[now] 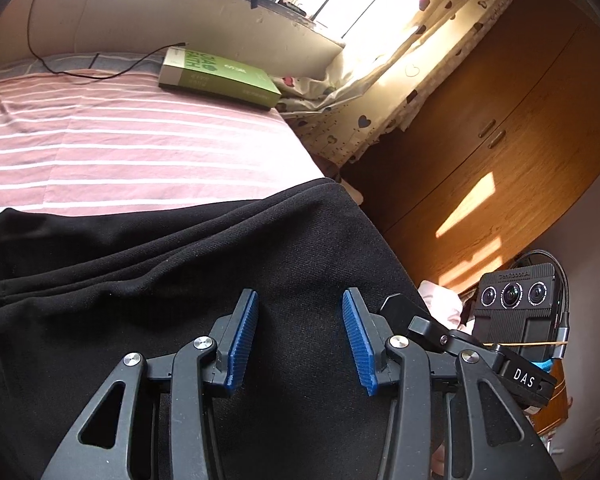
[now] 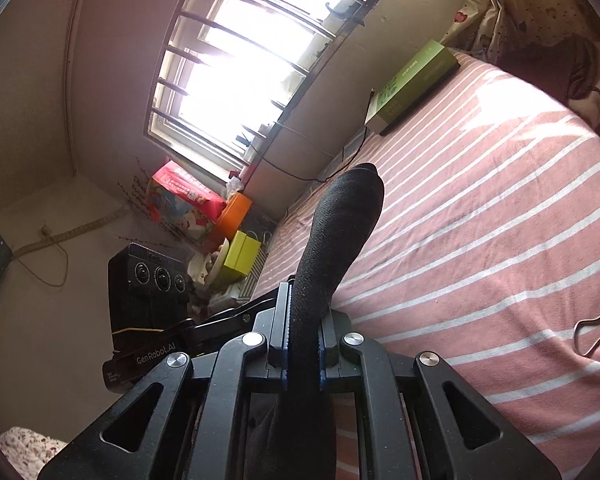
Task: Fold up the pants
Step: 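Grasp the folded pants edge with the right gripper and lift it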
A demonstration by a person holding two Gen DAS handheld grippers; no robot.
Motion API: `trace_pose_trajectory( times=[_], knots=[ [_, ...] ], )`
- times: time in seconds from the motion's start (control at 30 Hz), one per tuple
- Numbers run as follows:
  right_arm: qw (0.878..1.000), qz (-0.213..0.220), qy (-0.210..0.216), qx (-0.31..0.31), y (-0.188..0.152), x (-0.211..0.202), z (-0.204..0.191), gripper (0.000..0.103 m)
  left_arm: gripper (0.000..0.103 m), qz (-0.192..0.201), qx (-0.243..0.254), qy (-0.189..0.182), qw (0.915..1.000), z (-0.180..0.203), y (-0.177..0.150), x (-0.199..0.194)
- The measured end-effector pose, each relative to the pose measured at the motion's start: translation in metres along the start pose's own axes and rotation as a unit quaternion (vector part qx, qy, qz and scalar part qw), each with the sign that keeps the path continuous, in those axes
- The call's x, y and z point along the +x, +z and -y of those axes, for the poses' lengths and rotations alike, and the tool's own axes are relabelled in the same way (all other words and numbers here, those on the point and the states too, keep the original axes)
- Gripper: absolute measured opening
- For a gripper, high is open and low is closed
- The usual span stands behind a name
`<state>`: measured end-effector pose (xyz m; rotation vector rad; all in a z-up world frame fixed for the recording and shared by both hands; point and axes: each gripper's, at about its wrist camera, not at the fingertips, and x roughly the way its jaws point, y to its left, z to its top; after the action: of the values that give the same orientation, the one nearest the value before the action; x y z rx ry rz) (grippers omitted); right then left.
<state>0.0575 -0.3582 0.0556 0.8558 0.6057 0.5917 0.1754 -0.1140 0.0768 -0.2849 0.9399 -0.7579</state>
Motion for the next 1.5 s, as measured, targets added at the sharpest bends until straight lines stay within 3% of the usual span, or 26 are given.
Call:
trace_pose_trajectory(
  times=[0.2, 0.37, 0.53, 0.63, 0.87, 1.2, 1.4, 1.5],
  knots=[
    [0.999, 0.035, -0.037, -0.01, 0.013, -0.033, 0.0, 0.01, 0.07, -0.012, 0.019, -0.026, 0.9994, 0.029, 0.006, 0.018],
    [0.998, 0.024, -0.056, -0.027, 0.012, -0.03, -0.004, 0.01, 0.076, -0.02, 0.031, -0.001, 0.9993, 0.023, 0.005, 0.014],
    [0.997, 0.018, -0.051, -0.054, 0.009, -0.018, -0.025, 0.01, 0.076, -0.016, -0.006, 0.041, 0.999, -0.011, 0.005, -0.01],
    [0.996, 0.014, -0.048, -0.068, 0.01, -0.012, -0.038, 0.01, 0.076, 0.001, -0.024, 0.042, 0.9988, -0.028, 0.005, -0.029],
    [0.995, 0.012, -0.033, -0.091, 0.004, 0.004, -0.072, 0.01, 0.076, 0.02, -0.027, 0.066, 0.9972, -0.045, 0.0, -0.062],
    [0.992, -0.007, -0.014, -0.123, -0.004, 0.04, -0.118, 0.01, 0.076, 0.055, -0.03, 0.143, 0.9878, -0.069, -0.016, -0.11],
    [0.99, -0.032, -0.008, -0.14, -0.015, 0.074, -0.143, 0.01, 0.076, 0.076, -0.053, 0.155, 0.9836, -0.091, -0.026, -0.142],
    [0.988, -0.044, 0.0, -0.146, -0.022, 0.09, -0.155, 0.01, 0.076, 0.09, -0.068, 0.14, 0.9837, -0.1, -0.028, -0.158]
  ],
)
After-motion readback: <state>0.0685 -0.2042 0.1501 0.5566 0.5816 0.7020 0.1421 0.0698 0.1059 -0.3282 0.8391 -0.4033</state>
